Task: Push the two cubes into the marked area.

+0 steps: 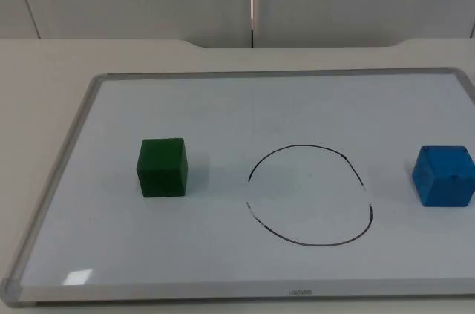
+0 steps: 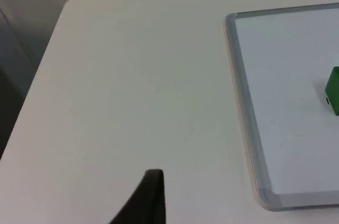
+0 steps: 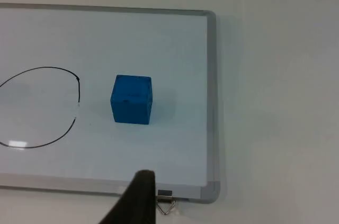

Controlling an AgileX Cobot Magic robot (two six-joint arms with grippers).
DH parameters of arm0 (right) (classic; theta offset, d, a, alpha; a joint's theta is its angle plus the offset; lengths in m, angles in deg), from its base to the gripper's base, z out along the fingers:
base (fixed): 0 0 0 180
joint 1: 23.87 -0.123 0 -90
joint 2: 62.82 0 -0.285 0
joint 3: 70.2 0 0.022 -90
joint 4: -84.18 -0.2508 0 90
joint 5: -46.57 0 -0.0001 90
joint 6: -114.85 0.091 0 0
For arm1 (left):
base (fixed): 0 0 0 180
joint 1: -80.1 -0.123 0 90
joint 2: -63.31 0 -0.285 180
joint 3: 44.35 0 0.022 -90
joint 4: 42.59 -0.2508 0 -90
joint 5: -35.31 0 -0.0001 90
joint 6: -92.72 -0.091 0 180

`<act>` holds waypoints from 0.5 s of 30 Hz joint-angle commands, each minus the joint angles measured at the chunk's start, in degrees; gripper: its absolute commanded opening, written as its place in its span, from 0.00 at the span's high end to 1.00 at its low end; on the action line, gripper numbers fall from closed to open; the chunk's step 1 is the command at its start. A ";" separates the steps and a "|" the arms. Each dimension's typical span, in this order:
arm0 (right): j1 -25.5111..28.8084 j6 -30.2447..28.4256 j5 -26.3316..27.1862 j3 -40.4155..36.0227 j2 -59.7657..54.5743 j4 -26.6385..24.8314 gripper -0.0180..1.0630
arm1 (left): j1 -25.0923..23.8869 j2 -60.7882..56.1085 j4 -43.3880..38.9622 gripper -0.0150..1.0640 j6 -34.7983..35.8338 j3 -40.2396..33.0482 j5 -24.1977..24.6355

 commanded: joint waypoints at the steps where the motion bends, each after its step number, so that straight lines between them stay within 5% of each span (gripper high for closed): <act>1: 0.32 -0.53 0.34 -0.13 0.21 -0.27 0.01 | -0.11 0.49 -0.41 0.01 0.39 -0.16 -0.13; 6: 0.32 -0.53 0.34 -0.13 0.21 -0.27 0.01 | -0.11 6.35 -0.41 0.01 0.00 0.73 -1.70; 15: 0.32 -0.53 0.34 -0.13 0.21 -0.27 0.01 | -0.11 18.74 3.31 0.01 0.00 1.47 -11.44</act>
